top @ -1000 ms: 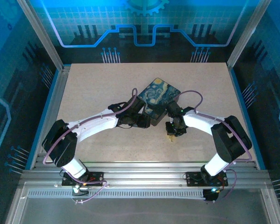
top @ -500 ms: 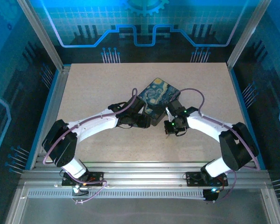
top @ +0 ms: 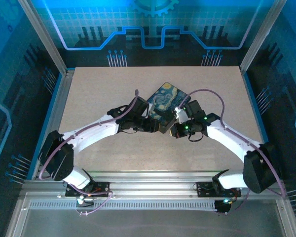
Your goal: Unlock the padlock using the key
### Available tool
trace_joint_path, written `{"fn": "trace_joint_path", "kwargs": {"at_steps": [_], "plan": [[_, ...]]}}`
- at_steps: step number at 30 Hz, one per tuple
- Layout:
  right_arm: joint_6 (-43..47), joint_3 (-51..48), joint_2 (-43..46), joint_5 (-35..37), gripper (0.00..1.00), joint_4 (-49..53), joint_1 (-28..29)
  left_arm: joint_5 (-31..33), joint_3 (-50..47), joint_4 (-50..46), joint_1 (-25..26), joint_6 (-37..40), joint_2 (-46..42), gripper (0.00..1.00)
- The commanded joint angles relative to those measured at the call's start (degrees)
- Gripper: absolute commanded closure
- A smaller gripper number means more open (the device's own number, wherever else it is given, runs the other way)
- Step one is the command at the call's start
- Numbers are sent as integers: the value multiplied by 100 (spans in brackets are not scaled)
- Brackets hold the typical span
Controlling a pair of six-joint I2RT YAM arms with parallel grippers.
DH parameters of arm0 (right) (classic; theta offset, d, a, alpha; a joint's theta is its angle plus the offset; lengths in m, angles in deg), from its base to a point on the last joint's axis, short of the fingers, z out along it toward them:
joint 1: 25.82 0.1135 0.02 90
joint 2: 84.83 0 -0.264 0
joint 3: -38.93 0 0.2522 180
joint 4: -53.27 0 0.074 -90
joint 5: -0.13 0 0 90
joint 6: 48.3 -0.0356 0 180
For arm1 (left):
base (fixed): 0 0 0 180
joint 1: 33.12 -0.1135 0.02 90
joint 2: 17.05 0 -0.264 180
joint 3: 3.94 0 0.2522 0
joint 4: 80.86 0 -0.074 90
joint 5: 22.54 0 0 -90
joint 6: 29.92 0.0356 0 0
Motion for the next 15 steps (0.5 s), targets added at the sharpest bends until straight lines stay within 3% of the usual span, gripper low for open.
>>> {"fn": "trace_joint_path", "kwargs": {"at_steps": [1, 6, 15], "plan": [[394, -141, 266, -1129, 99, -269, -37, -992, -213, 499, -149, 293, -354, 50], [567, -90, 502, -1703, 99, -340, -35, -1853, -541, 923, -486, 696, -709, 50], [625, 5, 605, -2308, 100, -456, 24, -2269, -580, 1007, -563, 1042, -663, 51]]}}
